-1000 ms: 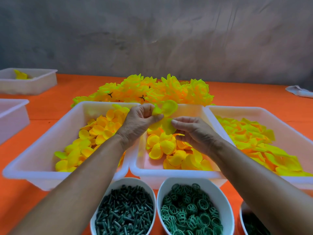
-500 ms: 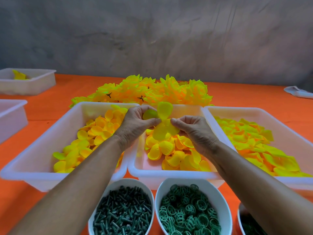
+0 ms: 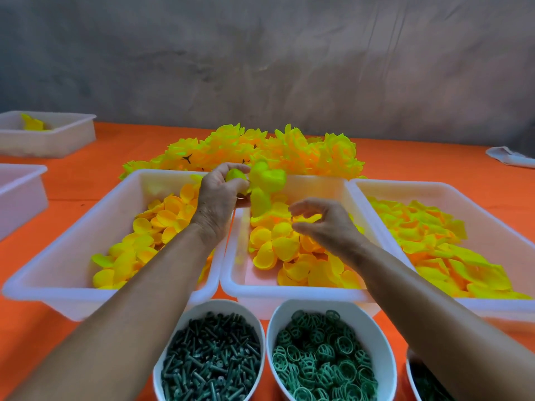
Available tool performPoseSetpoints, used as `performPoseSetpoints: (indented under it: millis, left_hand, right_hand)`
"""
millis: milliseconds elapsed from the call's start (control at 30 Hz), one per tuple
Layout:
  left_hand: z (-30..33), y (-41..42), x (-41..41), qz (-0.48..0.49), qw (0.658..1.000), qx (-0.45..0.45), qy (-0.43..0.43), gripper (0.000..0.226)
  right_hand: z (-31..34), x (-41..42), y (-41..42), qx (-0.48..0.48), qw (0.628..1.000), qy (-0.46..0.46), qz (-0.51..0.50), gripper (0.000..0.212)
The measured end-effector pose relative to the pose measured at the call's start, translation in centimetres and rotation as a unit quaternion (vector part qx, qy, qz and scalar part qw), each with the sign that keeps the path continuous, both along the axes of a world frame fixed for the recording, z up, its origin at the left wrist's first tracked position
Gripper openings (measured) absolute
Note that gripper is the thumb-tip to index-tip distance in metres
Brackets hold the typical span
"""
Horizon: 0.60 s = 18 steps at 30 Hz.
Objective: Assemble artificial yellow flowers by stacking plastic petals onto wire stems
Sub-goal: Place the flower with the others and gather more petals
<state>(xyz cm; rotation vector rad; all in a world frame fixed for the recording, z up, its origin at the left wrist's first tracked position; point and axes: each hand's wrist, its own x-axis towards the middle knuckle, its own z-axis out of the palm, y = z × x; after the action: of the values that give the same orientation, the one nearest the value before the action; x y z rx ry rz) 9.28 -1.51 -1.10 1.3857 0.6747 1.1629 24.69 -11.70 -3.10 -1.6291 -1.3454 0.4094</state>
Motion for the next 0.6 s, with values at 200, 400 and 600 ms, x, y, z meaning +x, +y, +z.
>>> performPoseSetpoints:
  millis: [200, 400, 600]
  left_hand:
    - [-0.2, -0.9, 0.3, -0.051, 0.995, 0.013, 0.083, 0.018]
    - [-0.4, -1.6, 0.3, -0.148, 0.968, 0.086, 0.183, 0.014]
    - [-0.7, -1.9, 0.4, -0.195, 0.922, 0.161, 0.293, 0.016]
  right_hand:
    - [0.2, -0.3, 0.9, -0.189, 0.912, -0.349, 0.103, 0.052]
    - [3.4, 2.6, -0.1, -0.119, 0.978, -0.168, -0.020, 0.036]
    - [3.5, 4.4, -2.5, -0.275, 0.884, -0.371, 0.068, 0.046]
